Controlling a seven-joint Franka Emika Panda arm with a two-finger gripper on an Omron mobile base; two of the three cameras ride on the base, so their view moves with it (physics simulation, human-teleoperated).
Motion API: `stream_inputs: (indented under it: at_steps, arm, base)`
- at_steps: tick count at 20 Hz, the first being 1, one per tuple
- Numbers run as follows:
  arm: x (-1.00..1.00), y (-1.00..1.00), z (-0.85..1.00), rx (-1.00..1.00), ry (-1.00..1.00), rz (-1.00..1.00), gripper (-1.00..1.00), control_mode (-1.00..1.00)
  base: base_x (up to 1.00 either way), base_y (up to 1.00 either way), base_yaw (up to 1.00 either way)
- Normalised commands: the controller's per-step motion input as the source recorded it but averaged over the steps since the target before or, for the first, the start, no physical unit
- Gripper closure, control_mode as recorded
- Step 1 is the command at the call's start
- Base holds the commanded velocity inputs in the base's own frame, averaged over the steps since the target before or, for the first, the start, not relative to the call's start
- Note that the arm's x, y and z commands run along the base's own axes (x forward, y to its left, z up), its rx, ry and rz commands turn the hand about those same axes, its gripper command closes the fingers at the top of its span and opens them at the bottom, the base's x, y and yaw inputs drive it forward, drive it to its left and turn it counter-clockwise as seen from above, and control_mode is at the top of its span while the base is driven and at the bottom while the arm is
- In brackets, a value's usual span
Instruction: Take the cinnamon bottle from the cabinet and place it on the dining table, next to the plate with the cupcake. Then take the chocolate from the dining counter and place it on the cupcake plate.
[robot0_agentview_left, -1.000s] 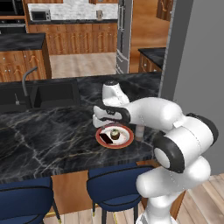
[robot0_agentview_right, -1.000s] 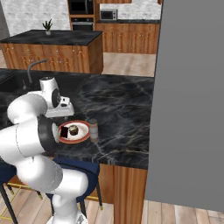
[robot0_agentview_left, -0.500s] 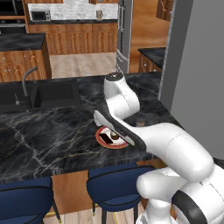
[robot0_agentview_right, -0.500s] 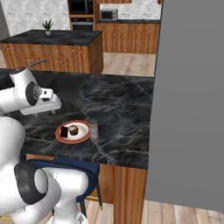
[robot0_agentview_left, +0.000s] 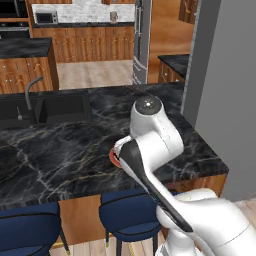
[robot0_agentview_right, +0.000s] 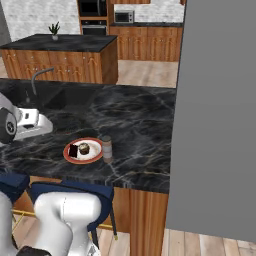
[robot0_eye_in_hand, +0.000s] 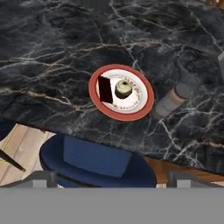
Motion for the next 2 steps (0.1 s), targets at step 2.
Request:
stream_inputs:
  at_steps: [2]
  arm:
    - [-1.00, -0.05, 0.00, 0.00, -0.25, 0.00, -1.00, -1.00]
  base:
    - [0.00, 0.00, 0.00]
